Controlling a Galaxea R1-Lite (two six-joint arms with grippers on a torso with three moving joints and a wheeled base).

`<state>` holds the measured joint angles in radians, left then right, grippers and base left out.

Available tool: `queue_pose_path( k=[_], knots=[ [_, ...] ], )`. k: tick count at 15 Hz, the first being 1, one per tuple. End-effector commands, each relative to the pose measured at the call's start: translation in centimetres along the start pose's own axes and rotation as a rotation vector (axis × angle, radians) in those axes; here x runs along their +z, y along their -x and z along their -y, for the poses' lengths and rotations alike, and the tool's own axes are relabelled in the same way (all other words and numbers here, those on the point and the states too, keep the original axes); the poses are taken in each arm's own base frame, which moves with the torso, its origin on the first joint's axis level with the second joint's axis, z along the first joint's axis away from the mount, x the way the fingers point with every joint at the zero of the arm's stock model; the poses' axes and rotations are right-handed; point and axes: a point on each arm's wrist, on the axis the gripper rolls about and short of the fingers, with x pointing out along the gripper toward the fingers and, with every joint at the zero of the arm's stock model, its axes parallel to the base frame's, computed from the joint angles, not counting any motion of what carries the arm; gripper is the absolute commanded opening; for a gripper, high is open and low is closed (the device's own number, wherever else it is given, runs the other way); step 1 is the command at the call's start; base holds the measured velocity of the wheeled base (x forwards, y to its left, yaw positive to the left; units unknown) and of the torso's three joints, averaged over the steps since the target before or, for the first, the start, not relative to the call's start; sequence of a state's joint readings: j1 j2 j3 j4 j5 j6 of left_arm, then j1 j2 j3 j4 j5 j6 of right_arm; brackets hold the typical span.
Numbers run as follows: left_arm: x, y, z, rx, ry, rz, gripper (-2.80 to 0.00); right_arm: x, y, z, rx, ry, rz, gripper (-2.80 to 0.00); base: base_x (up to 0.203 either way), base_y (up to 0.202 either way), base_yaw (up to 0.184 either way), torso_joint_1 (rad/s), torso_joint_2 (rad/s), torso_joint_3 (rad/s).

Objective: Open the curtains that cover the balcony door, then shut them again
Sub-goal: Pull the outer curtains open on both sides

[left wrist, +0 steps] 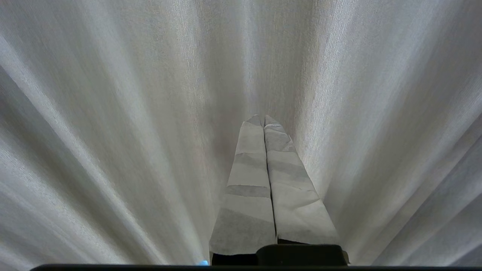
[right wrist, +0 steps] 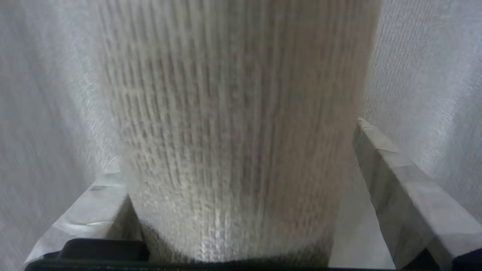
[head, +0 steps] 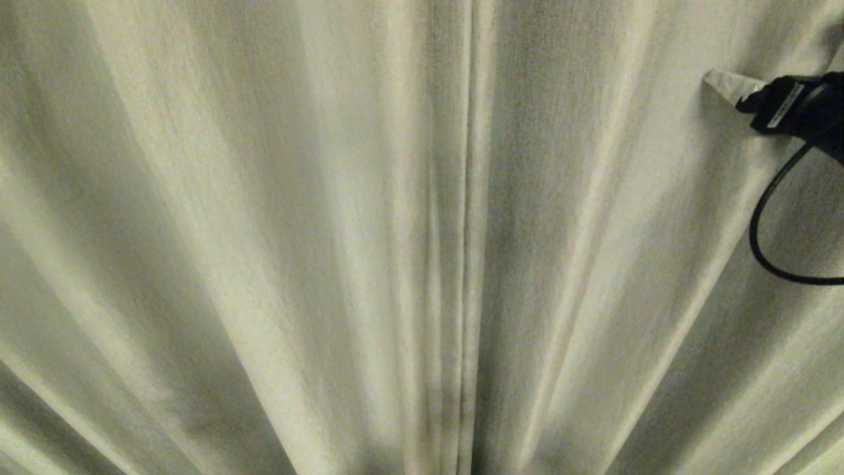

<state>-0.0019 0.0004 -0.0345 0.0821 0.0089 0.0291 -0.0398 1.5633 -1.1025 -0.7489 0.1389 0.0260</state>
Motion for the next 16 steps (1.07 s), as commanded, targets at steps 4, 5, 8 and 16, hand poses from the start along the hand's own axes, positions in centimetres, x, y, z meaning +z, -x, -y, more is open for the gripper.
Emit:
queue_pose_path(
  k=[4, 5, 8, 16],
  knots=[
    [0.01, 0.01, 0.0, 0.001, 0.0, 0.001, -2.8, -0.7, -1.69, 0.21, 0.003, -0.001, -0.001, -2.8, 0.0, 0.0, 0.0, 0.0, 0.0, 0.0],
    [0.02, 0.01, 0.0, -0.001, 0.0, 0.001, -2.8, -0.64, -1.66, 0.2, 0.002, 0.0, 0.0, -2.8, 0.0, 0.0, 0.0, 0.0, 0.0, 0.0],
    [-0.03, 0.0, 0.0, 0.001, 0.0, -0.001, -2.8, -0.57, -1.53, 0.18, 0.002, 0.001, 0.002, -2.8, 0.0, 0.0, 0.0, 0.0, 0.0, 0.0],
    [-0.03, 0.0, 0.0, 0.001, 0.0, -0.001, -2.8, 0.09, -1.41, 0.2, 0.002, 0.017, 0.066, -2.8, 0.0, 0.0, 0.0, 0.0, 0.0, 0.0]
  ],
)
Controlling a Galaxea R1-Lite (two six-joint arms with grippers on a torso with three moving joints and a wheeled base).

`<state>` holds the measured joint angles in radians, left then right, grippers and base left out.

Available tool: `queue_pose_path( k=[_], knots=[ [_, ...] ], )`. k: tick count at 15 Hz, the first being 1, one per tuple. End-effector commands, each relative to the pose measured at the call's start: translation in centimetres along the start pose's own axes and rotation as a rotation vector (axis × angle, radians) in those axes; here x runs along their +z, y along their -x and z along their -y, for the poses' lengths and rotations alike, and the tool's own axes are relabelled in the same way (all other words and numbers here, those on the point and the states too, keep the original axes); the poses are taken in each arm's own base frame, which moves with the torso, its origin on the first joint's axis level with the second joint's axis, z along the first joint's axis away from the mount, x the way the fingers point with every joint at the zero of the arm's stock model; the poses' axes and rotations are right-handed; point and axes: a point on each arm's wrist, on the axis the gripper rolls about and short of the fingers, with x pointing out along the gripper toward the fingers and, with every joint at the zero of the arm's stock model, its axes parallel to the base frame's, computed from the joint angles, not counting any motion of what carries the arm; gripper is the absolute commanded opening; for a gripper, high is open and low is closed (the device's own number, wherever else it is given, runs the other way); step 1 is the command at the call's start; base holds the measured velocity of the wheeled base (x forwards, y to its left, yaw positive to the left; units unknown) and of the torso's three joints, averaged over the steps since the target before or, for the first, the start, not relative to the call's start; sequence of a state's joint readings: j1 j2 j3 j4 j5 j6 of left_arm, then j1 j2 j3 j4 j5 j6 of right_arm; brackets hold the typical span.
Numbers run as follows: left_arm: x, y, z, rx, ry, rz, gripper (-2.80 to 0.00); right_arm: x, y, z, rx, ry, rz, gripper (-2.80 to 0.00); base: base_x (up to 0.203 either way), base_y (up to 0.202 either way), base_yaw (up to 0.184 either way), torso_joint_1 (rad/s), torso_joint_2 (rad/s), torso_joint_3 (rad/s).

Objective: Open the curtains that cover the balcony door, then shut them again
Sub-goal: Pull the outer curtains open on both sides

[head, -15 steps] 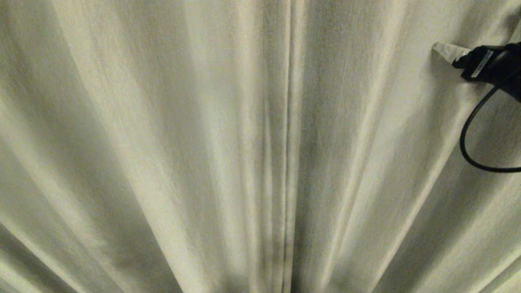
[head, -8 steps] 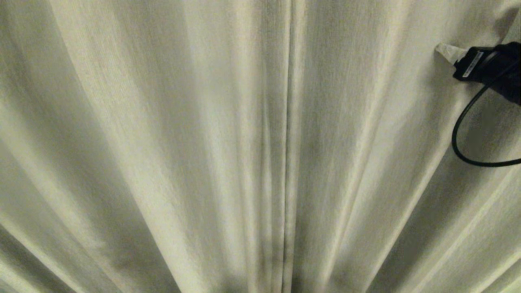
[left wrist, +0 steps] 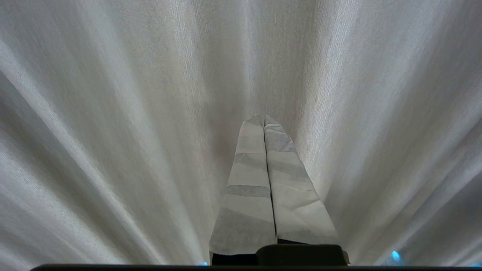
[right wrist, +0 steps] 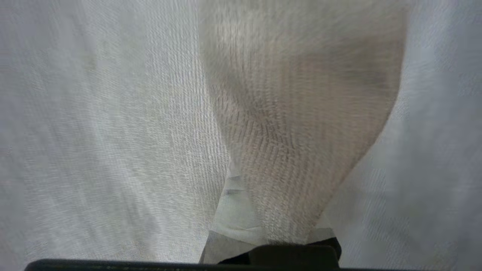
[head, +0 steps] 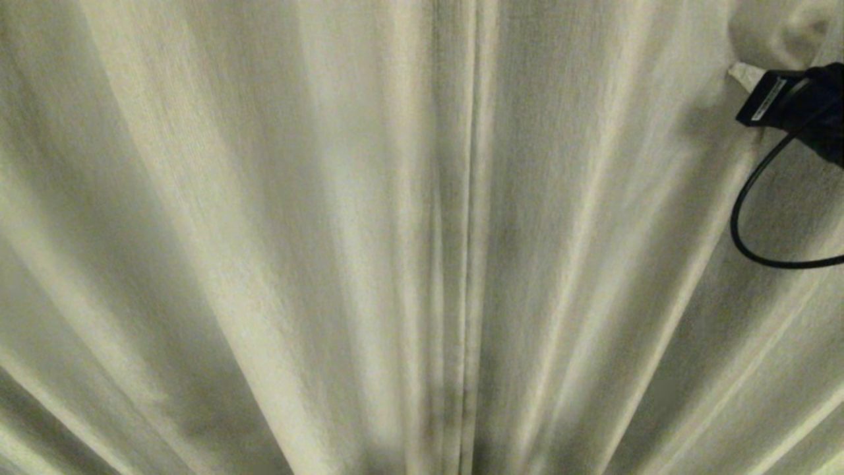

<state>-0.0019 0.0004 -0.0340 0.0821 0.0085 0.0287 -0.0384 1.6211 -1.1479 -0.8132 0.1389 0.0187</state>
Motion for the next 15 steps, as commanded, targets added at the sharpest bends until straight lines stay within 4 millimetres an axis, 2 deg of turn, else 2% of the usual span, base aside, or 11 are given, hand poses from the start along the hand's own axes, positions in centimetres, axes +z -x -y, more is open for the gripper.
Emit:
queue_pose_path(
  k=[1, 8, 11, 15],
  knots=[
    [0.0, 0.0, 0.0, 0.001, 0.0, 0.0, -2.8, 0.5, 0.2, 0.0, 0.0, 0.002, 0.02, -2.8, 0.0, 0.0, 0.0, 0.0, 0.0, 0.0],
    [0.0, 0.0, 0.0, 0.001, 0.0, 0.001, -2.8, 3.7, 1.3, 0.4, -0.023, 0.04, 0.11, -2.8, 0.0, 0.0, 0.0, 0.0, 0.0, 0.0],
    [0.0, 0.0, 0.0, 0.001, 0.0, 0.0, -2.8, 4.7, 2.1, 1.7, -0.072, 0.075, 0.128, -2.8, 0.0, 0.0, 0.0, 0.0, 0.0, 0.0],
    [0.0, 0.0, 0.0, 0.001, 0.0, 0.0, -2.8, 5.4, 3.4, 4.9, -0.187, 0.125, 0.127, -2.8, 0.0, 0.0, 0.0, 0.0, 0.0, 0.0]
  ],
)
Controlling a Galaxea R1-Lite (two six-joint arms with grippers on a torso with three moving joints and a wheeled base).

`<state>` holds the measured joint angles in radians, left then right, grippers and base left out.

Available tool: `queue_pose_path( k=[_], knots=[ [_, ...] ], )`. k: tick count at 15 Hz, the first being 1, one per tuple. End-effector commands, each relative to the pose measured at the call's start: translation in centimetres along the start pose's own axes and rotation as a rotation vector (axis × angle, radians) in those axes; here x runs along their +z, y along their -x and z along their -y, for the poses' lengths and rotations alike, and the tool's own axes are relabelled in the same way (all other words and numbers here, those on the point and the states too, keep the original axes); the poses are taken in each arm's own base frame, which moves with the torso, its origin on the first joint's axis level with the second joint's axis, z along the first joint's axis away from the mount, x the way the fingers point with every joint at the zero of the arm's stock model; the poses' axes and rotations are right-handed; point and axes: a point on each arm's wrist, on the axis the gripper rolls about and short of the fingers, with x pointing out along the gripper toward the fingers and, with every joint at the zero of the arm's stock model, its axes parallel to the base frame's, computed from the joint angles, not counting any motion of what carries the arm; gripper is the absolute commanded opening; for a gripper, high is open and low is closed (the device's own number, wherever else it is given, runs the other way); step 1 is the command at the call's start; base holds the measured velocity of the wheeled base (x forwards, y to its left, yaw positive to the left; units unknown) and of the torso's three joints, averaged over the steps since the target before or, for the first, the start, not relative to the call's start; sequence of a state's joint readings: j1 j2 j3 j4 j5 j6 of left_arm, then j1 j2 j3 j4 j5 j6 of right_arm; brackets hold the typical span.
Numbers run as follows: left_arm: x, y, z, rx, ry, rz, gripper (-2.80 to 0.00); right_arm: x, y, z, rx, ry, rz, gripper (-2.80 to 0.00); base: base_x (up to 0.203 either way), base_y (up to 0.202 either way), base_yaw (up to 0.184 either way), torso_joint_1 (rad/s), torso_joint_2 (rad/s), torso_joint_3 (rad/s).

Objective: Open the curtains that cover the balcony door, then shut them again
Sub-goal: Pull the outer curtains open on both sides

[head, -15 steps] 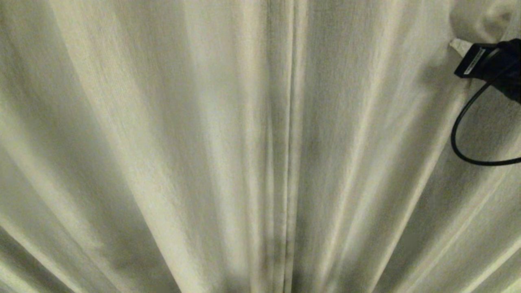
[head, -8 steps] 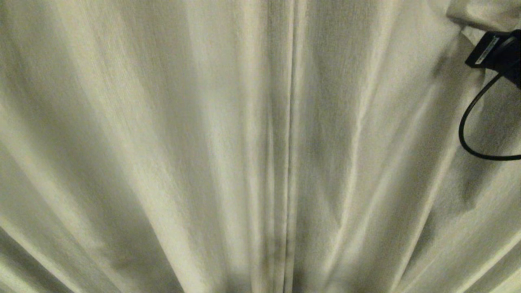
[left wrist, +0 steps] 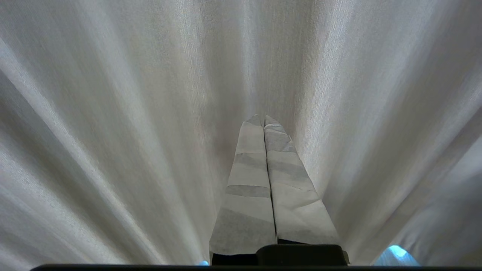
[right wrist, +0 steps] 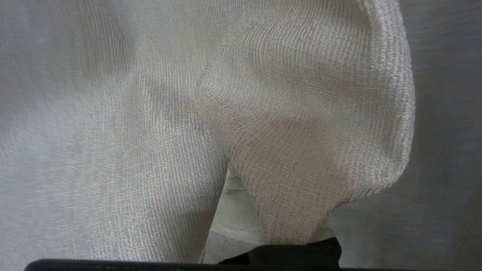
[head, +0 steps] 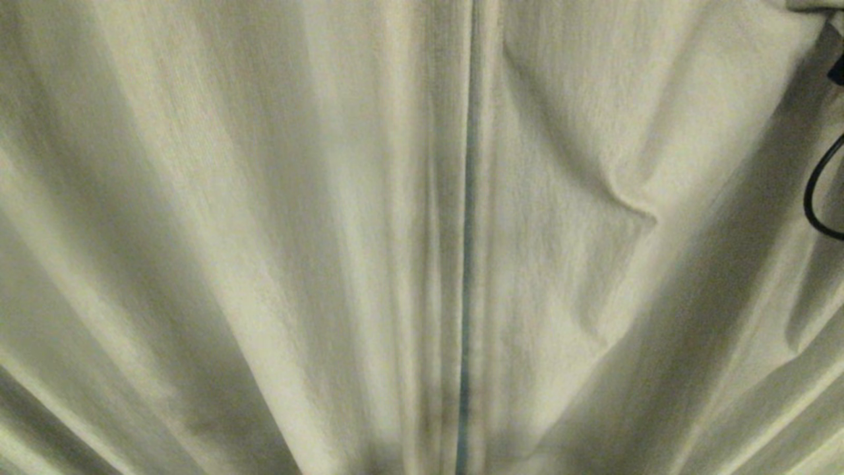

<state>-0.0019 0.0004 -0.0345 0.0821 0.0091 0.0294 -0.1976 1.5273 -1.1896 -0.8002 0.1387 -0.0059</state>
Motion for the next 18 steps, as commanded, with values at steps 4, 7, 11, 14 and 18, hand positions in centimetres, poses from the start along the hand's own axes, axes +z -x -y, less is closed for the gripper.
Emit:
queue_pose_path(
  k=[4, 7, 11, 14, 18],
  knots=[
    [0.0, 0.0, 0.0, 0.0, 0.0, 0.0, -2.8, 1.1, 1.5, 4.5, -0.155, 0.077, 0.017, -2.8, 0.0, 0.0, 0.0, 0.0, 0.0, 0.0],
    [0.0, 0.0, 0.0, 0.0, 0.0, -0.001, -2.8, 1.4, 2.3, 6.8, -0.24, 0.099, 0.013, -2.8, 0.0, 0.0, 0.0, 0.0, 0.0, 0.0],
    [0.0, 0.0, 0.0, 0.001, 0.0, 0.002, -2.8, 1.1, 3.1, 9.3, -0.327, 0.122, -0.004, -2.8, 0.0, 0.0, 0.0, 0.0, 0.0, 0.0],
    [0.0, 0.0, 0.0, 0.0, 0.0, -0.001, -2.8, 0.7, 3.5, 10.9, -0.376, 0.121, -0.012, -2.8, 0.0, 0.0, 0.0, 0.0, 0.0, 0.0],
    [0.0, 0.0, 0.0, 0.0, 0.0, 0.001, -2.8, -0.2, 4.2, 13.4, -0.455, 0.135, -0.042, -2.8, 0.0, 0.0, 0.0, 0.0, 0.0, 0.0]
  ],
)
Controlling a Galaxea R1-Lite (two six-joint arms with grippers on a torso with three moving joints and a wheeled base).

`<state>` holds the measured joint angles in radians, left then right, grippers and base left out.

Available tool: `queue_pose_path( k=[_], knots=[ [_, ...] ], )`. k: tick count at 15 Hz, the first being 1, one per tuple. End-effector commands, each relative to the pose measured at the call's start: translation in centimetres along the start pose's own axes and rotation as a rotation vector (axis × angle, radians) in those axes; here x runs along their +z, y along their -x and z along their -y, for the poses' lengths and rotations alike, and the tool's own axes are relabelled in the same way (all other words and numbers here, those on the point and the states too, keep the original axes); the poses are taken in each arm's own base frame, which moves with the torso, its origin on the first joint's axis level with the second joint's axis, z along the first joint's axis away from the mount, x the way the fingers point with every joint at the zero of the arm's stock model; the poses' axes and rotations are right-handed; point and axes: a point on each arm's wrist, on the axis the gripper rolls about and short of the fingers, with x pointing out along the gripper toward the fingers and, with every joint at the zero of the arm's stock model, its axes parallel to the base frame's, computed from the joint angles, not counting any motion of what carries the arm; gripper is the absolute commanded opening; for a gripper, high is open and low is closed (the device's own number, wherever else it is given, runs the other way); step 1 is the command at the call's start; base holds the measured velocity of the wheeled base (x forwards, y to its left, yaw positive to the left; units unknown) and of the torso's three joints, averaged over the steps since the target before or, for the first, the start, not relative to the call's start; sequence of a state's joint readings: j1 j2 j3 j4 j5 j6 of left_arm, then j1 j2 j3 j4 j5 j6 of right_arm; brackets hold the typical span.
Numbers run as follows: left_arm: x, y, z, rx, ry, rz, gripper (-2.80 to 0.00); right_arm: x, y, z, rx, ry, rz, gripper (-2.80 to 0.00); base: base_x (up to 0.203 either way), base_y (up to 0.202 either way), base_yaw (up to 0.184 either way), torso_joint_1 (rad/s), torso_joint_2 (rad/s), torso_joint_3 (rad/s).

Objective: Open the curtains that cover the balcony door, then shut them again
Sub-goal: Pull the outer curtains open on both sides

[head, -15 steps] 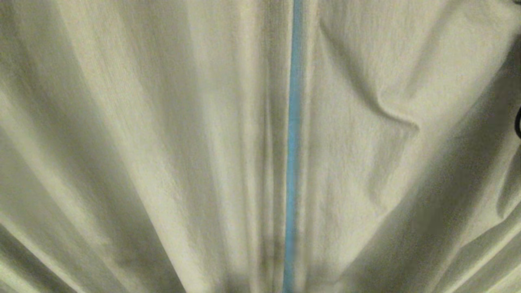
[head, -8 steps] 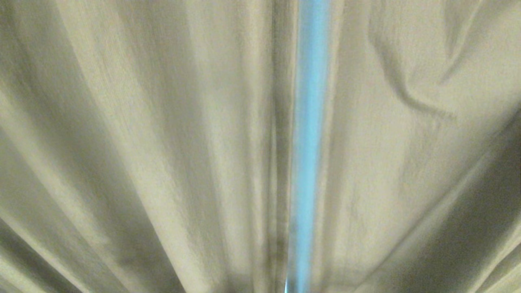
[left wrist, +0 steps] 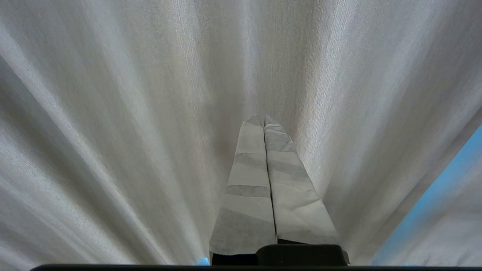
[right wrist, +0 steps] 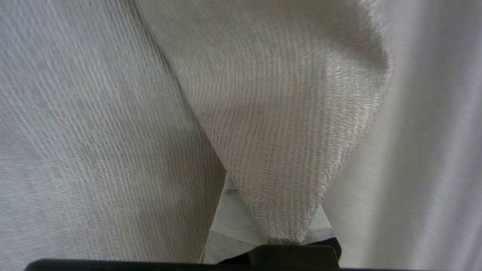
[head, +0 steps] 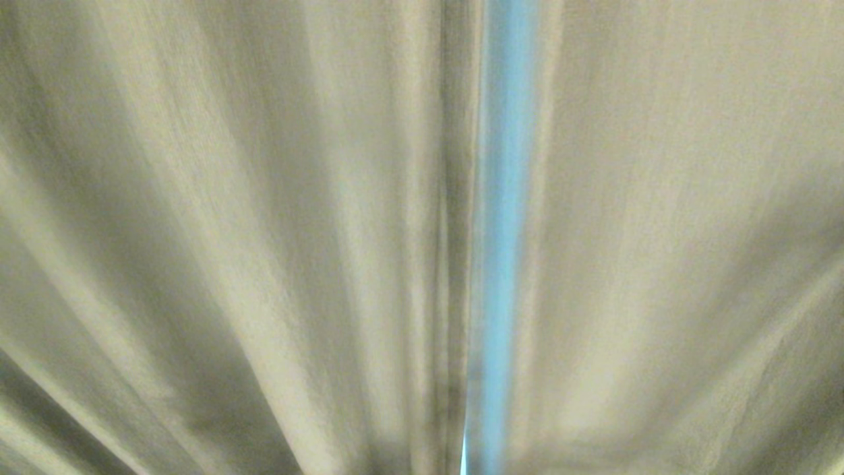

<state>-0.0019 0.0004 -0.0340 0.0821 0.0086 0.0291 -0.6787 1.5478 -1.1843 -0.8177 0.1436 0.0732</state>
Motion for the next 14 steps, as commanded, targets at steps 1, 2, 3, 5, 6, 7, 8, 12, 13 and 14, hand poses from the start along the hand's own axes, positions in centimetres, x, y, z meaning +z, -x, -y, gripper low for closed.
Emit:
queue_pose_path(
  k=[1, 2, 3, 5, 6, 7, 8, 12, 13, 14],
  knots=[
    [0.0, 0.0, 0.0, 0.001, 0.0, 0.001, -2.8, -1.0, -0.3, 1.5, -0.045, 0.013, -0.024, -2.8, 0.0, 0.0, 0.0, 0.0, 0.0, 0.0],
    [0.0, 0.0, 0.0, 0.001, 0.0, 0.001, -2.8, -1.3, -0.4, 2.0, -0.059, 0.018, -0.032, -2.8, 0.0, 0.0, 0.0, 0.0, 0.0, 0.0],
    [0.0, 0.0, 0.0, 0.001, 0.0, 0.001, -2.8, -1.4, -0.4, 2.5, -0.074, 0.023, -0.036, -2.8, 0.0, 0.0, 0.0, 0.0, 0.0, 0.0],
    [0.0, 0.0, 0.0, 0.001, 0.0, 0.002, -2.8, -1.6, -0.3, 3.0, -0.092, 0.029, -0.043, -2.8, 0.0, 0.0, 0.0, 0.0, 0.0, 0.0],
    [0.0, 0.0, 0.0, -0.001, 0.0, -0.001, -2.8, -1.7, -0.3, 3.3, -0.1, 0.029, -0.045, -2.8, 0.0, 0.0, 0.0, 0.0, 0.0, 0.0],
    [0.0, 0.0, 0.0, 0.0, 0.0, 0.0, -2.8, -1.9, -0.3, 3.7, -0.112, 0.027, -0.049, -2.8, 0.0, 0.0, 0.0, 0.0, 0.0, 0.0],
    [0.0, 0.0, 0.0, 0.001, 0.001, 0.001, -2.8, -1.9, -0.3, 4.1, -0.125, 0.031, -0.051, -2.8, 0.0, 0.0, 0.0, 0.0, 0.0, 0.0],
    [0.0, 0.0, 0.0, 0.0, 0.0, 0.001, -2.8, -2.2, -0.1, 5.5, -0.166, 0.045, -0.062, -2.8, 0.0, 0.0, 0.0, 0.0, 0.0, 0.0],
    [0.0, 0.0, 0.0, 0.001, 0.0, 0.0, -2.8, -2.3, -0.1, 5.7, -0.17, 0.047, -0.065, -2.8, 0.0, 0.0, 0.0, 0.0, 0.0, 0.0],
    [0.0, 0.0, 0.0, -0.001, 0.0, -0.001, -2.8, -2.3, 0.0, 6.0, -0.176, 0.051, -0.066, -2.8, 0.0, 0.0, 0.0, 0.0, 0.0, 0.0]
  ],
)
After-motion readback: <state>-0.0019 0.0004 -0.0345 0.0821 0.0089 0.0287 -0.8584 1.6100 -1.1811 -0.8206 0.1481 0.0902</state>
